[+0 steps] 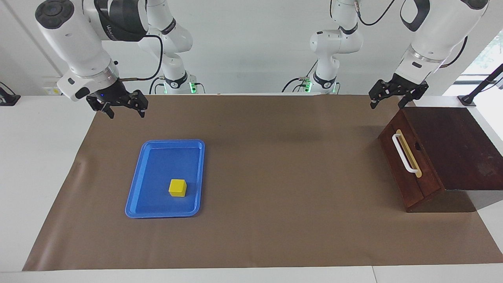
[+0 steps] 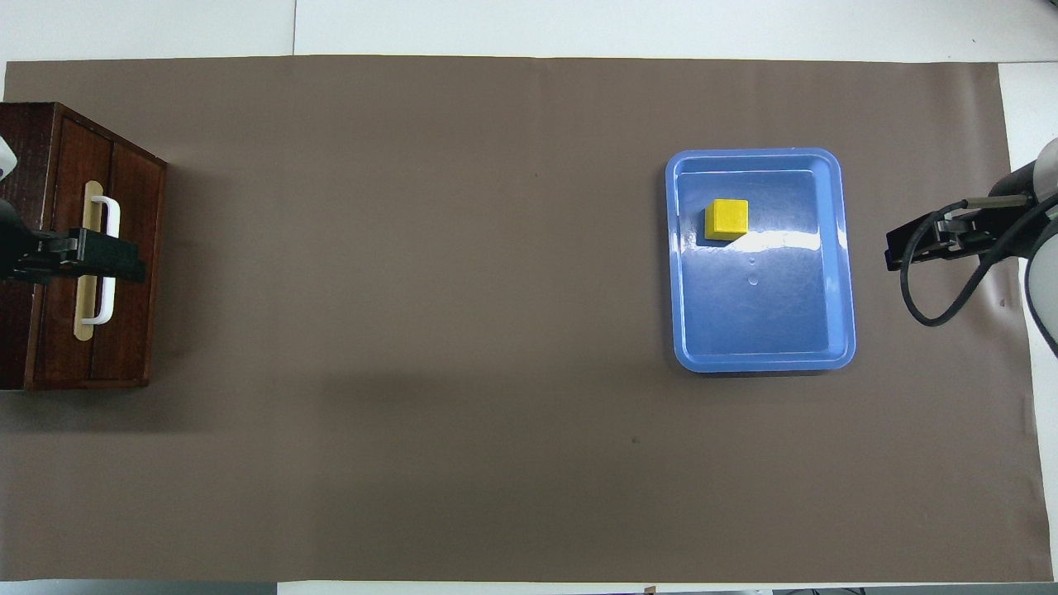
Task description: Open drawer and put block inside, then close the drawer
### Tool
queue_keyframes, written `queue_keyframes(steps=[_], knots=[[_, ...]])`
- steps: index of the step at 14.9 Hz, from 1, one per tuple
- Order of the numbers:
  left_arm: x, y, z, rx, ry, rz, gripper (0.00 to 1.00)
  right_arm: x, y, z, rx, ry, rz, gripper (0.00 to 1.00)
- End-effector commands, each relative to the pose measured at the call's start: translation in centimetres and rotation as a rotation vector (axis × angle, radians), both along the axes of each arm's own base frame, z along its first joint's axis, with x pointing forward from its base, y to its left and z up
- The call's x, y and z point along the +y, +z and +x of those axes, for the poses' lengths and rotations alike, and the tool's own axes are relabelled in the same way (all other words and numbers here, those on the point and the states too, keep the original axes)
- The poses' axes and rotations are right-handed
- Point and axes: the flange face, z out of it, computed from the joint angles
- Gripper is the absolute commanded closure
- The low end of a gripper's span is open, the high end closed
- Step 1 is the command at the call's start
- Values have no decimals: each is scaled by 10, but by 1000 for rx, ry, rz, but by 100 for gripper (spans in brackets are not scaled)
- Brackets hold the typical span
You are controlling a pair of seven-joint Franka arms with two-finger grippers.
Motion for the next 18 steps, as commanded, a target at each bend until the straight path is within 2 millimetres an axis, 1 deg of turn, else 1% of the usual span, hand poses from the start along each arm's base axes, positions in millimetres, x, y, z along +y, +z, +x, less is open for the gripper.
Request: queue_keyframes(steps=[1,10,13,14,16,17,18], knots=[[1,3,-2,-15,-11,-9,0,0,1,-8,7,24,1,0],[1,4,-1,-27,-10,-9,0,0,1,-7,6,22,0,0],[4,1,1,-50,-13,28,0,0,4,-8,1,25,-1,0],[6,0,2,-52,-14,46,0,-1,7,-7,-20,13,1,0],[10,-5,4,-58,-17,83,0,1,7,-9,-12,19,0,0],[11,-12,5,-61,-24,119,0,3,8,-8,-13,45,5,0],[9,-19,7,-64,-39,156,0,1,8,-6,-30,42,34,0]])
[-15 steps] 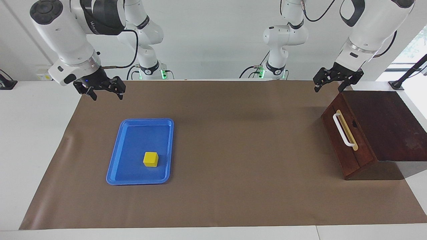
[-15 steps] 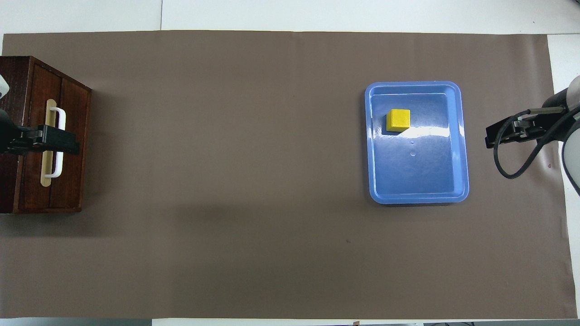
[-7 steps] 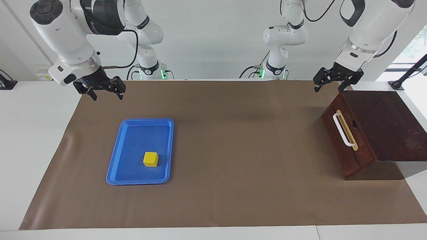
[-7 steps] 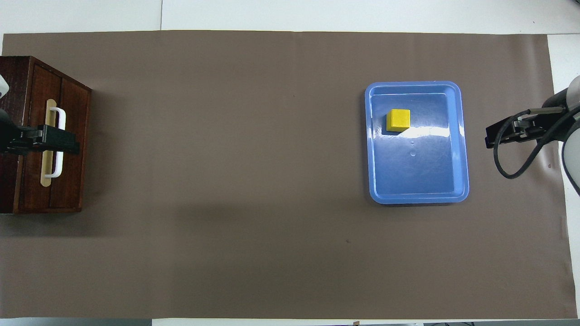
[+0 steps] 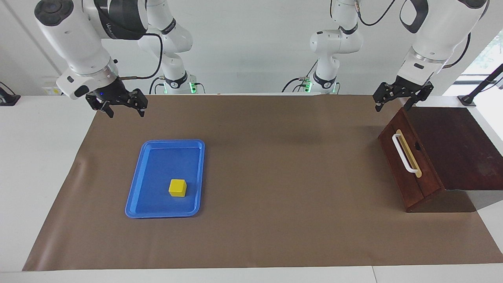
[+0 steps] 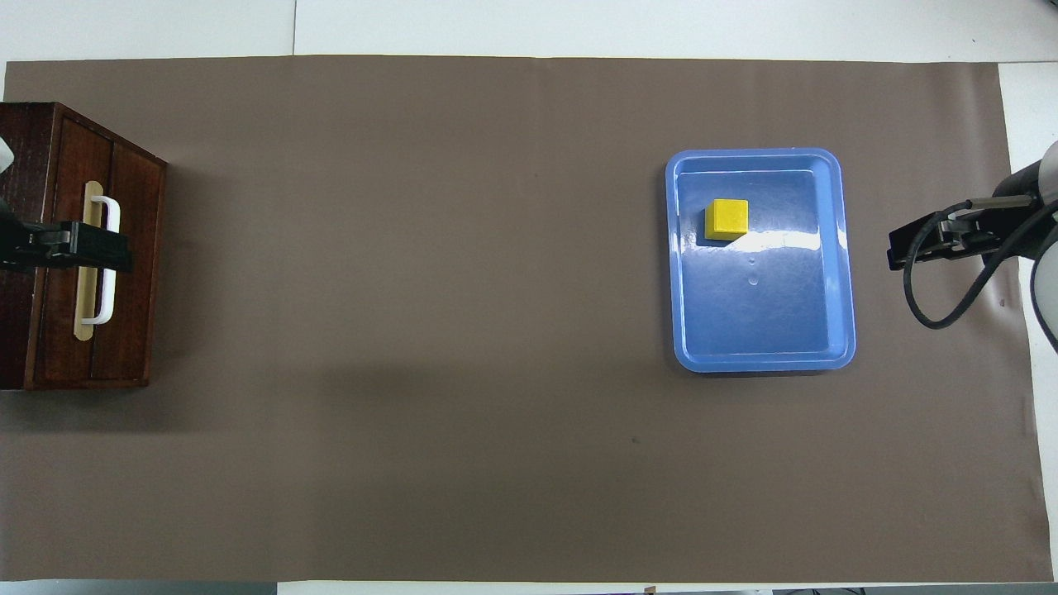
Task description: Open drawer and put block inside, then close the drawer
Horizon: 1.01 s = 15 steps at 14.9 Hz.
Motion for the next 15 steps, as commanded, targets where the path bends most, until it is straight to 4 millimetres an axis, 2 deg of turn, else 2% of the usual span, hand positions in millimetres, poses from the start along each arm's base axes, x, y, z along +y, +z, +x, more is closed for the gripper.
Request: queue_keyframes(steps=[1,4,8,12,13,15], knots=[[-7,-19,3,-28,-60,110,0,2,1,3,-53,-1,68,0],[3,-45,10,-51,-81,186,0,8,-17,20,-52,-276,68,0],[1,-100,31,-30,-134,271,0,18,-57,56,-34,-731,118,0],[0,-152,57,-39,-132,316,0,32,-98,87,88,-1192,239,0],[3,-159,60,-45,-142,327,0,34,-103,93,108,-1281,279,0],[13,-171,60,-64,-141,318,0,36,-128,102,211,-1409,315,0]])
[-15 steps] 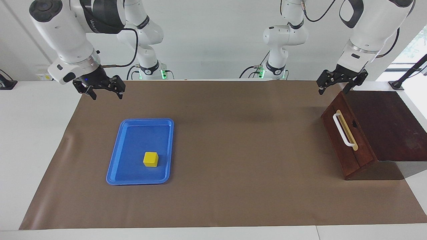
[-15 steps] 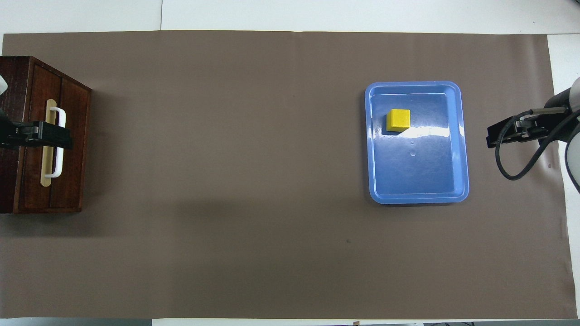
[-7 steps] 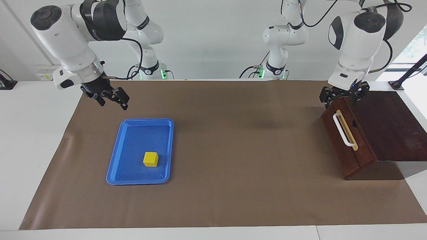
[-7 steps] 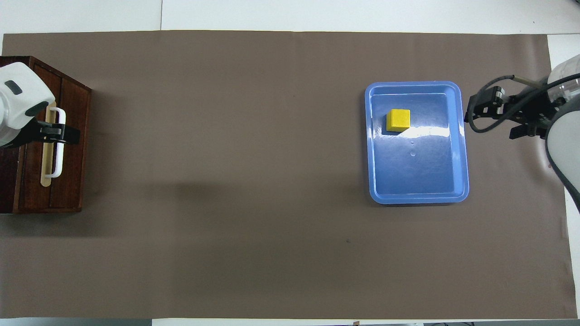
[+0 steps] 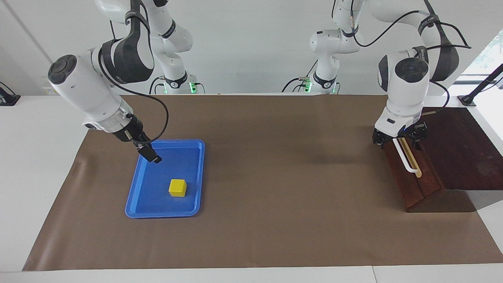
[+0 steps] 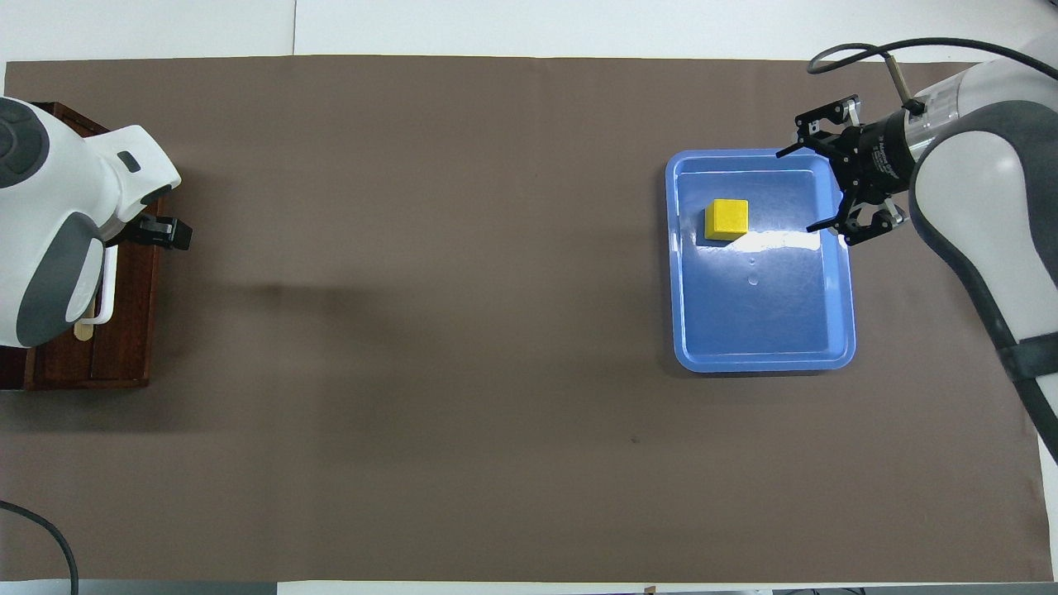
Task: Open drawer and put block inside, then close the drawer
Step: 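Pull the drawer open with the left gripper while the right gripper reaches the cube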
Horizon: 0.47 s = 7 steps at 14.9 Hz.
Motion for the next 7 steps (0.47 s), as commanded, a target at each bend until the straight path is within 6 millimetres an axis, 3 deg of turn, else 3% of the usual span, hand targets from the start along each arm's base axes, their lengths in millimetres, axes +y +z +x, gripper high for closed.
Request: queue_keyframes(steps=[1,4,7], knots=[[10,-13,-3,-34,-8,10,0,-5,-24,20,82,-191,130,0],[11,-23,-7,-27,-14,6,0,-22,-51,37,146,-268,213,0],[20,-40,-14,-28,-14,-6,0,-23,-78,41,176,-286,236,0]])
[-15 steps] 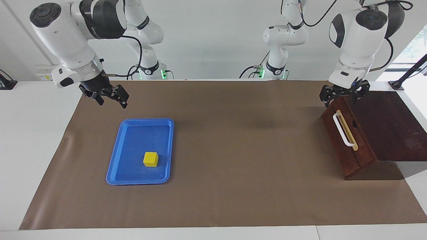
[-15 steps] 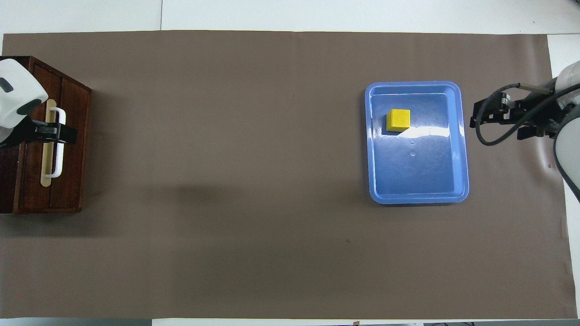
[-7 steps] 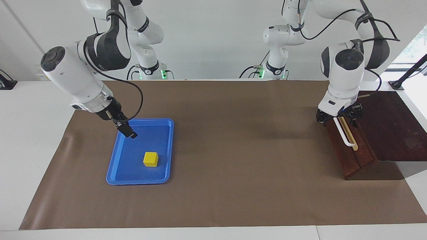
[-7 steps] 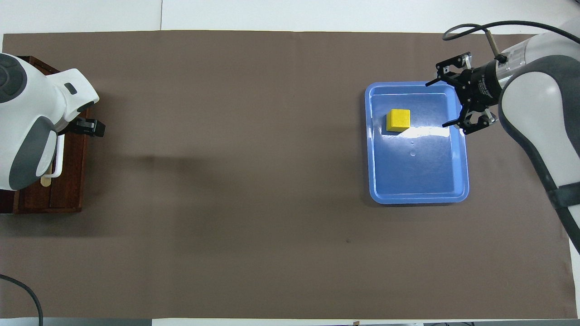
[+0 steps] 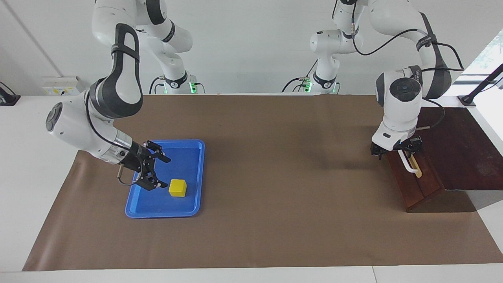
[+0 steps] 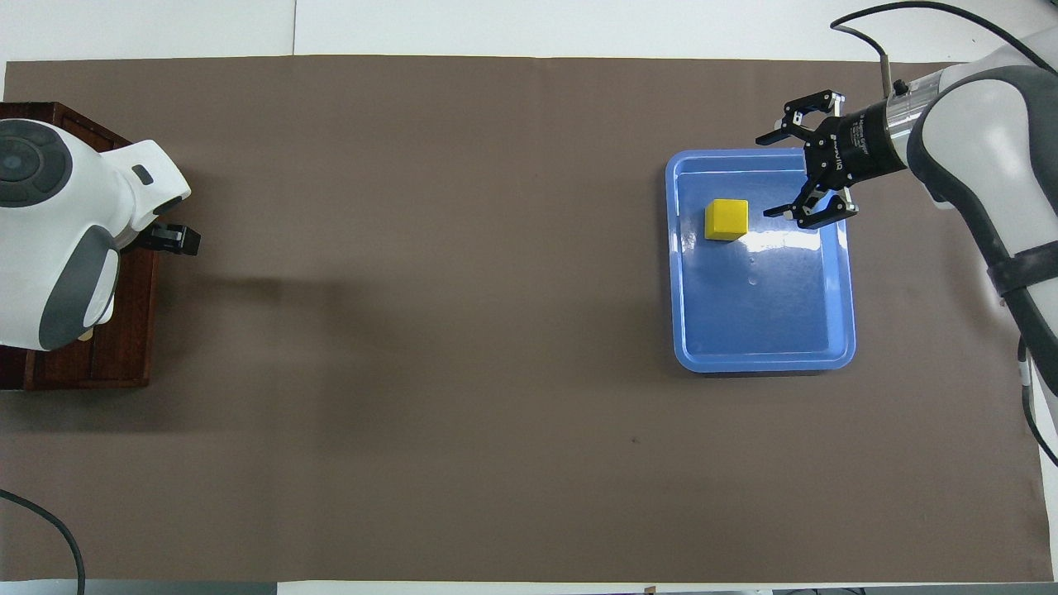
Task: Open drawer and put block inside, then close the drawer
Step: 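Pull the drawer open with the left gripper while the right gripper reaches the cube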
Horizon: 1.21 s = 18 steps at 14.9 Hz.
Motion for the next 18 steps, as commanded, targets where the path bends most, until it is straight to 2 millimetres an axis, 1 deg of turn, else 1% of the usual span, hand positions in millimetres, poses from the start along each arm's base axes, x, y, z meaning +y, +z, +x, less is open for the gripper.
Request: queue_keyframes(steps=[1,2,3,5,8,10,11,12,13,15,17,18], knots=[[11,-11,-13,-25,-3,2,0,0,-21,10,34,-24,32,0],[17,-12,-13,-25,4,2,0,0,-29,12,44,-39,59,0],[16,-13,-13,-26,2,1,0,1,-38,12,60,-47,82,0],[16,-16,-14,-31,-2,-3,0,3,-55,6,83,-49,84,0],[17,-18,-11,-57,1,-14,0,-3,-63,4,85,-75,95,0],[6,-21,-10,-90,53,-29,0,-11,-67,3,92,-103,124,0],[2,-23,-10,-92,64,-31,0,-14,-76,-2,95,-105,130,0],[-8,-29,-9,-85,56,-32,0,-17,-82,-4,87,-108,133,0],[-18,-30,-9,-93,67,-38,0,-22,-87,-6,80,-119,137,0],[-36,-31,-10,-115,104,-48,0,-28,-96,-9,69,-120,142,0],[-49,-31,-11,-128,122,-57,0,-32,-106,-15,78,-145,157,0],[-59,-31,-13,-136,136,-64,0,-31,-110,-19,80,-158,170,0]])
